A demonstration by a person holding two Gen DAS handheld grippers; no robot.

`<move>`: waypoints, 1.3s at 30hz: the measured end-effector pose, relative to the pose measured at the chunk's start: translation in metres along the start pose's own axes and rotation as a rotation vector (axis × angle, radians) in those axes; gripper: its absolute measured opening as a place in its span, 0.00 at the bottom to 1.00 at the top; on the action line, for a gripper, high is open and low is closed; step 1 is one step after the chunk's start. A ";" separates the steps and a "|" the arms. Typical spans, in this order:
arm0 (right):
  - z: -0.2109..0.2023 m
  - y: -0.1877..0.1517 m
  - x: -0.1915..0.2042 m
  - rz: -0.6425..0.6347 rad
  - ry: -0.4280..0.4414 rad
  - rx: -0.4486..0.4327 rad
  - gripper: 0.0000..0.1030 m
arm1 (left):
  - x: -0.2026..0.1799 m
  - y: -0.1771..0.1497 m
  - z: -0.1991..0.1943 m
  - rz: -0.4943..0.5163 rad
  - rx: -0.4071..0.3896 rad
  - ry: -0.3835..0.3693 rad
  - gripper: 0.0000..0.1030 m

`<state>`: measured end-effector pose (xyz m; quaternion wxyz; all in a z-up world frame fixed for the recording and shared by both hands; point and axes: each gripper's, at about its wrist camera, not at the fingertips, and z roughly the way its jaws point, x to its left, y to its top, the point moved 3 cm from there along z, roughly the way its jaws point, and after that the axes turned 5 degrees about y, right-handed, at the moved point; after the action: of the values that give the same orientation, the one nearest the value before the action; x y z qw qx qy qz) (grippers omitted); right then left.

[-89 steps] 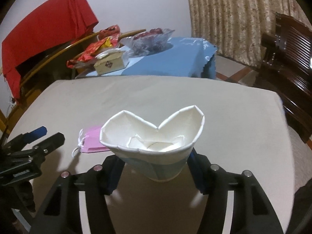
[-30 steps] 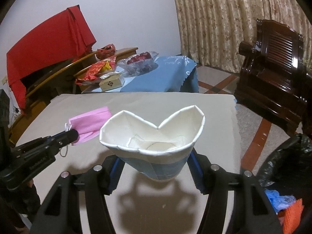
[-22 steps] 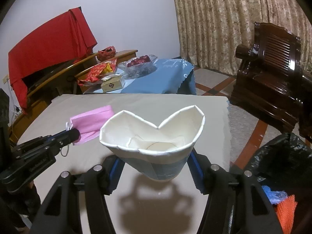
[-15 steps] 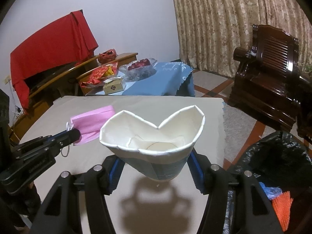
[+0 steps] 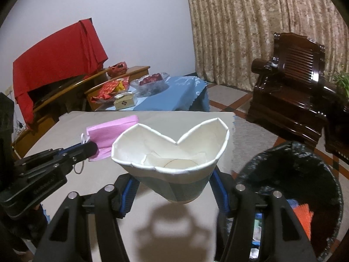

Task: Collect trash
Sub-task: 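Carry the pink mask and paper cup over the bin with both grippers, then open both grippers to drop the mask and cup into the bin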

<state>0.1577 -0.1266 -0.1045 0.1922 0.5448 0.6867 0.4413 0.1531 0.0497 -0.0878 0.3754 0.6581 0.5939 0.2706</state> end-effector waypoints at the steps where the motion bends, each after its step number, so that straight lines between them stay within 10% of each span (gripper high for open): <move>1: -0.005 -0.002 -0.003 0.002 -0.007 -0.004 0.58 | -0.005 -0.001 -0.001 0.005 -0.001 -0.008 0.05; 39: -0.079 -0.054 -0.182 0.185 -0.293 0.021 0.58 | -0.191 -0.025 0.080 0.222 0.099 -0.270 0.05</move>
<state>0.1287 -0.3260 -0.1456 0.2430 0.6660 0.6031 0.3656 0.1744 -0.1523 -0.1363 0.3865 0.7676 0.4746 0.1901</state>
